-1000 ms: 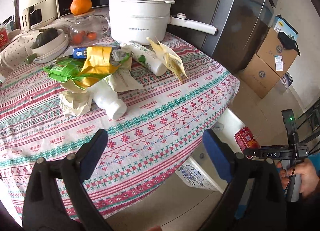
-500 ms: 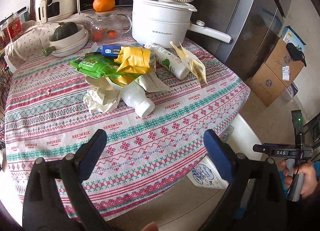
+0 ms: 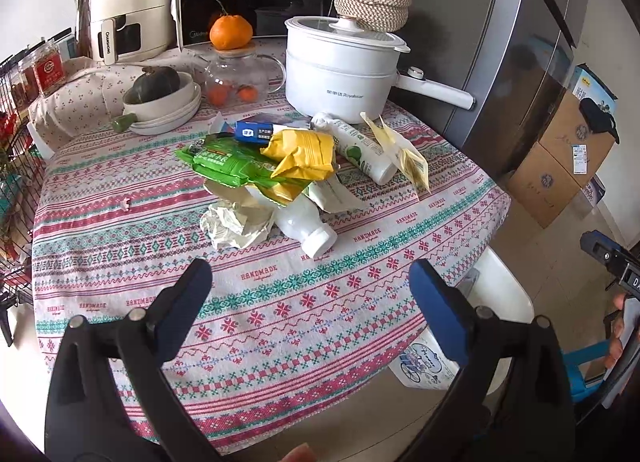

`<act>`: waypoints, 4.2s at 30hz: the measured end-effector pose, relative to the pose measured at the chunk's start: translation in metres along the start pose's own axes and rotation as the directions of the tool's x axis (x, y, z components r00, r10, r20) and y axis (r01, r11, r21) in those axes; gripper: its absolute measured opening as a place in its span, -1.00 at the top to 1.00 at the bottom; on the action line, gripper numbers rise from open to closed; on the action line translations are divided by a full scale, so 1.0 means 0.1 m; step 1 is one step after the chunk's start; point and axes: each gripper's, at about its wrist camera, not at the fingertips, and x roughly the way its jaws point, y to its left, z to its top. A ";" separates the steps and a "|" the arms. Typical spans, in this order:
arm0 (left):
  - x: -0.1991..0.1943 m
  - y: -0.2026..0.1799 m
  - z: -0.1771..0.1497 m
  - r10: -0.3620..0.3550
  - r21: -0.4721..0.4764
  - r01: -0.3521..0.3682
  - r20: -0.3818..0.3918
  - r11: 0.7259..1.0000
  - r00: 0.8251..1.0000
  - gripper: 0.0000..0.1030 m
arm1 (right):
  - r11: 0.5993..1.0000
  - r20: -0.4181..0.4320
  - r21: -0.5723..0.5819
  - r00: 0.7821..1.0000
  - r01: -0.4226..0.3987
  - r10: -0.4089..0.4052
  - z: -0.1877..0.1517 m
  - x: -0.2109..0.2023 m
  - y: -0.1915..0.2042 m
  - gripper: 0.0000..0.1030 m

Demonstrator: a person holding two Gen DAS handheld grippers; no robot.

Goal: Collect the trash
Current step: 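Grasp the green snack bag with the left tool, then grasp the yellow chip bag and foil wrapper with the right tool while the left tool lifts the green bag, then carry both bags over the white basin and open the left tool to drop the green bag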

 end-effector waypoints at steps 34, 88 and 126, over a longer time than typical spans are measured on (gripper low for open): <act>0.89 0.78 0.49 -0.054 -0.258 0.047 -0.022 0.965 0.998 -0.52 | 0.991 -0.043 -0.059 0.992 -0.118 0.115 0.33 0.82 0.83 -1.00; -0.32 1.03 0.20 -0.031 -0.158 0.052 0.130 0.986 0.991 0.95 | 0.905 -0.260 -0.067 0.883 -0.420 0.390 0.08 2.00 1.98 0.45; 0.01 -1.42 -0.41 -0.488 0.123 0.539 -0.295 0.833 0.822 0.95 | 0.955 -0.175 0.177 0.947 -0.240 0.270 -0.32 0.16 -0.53 0.91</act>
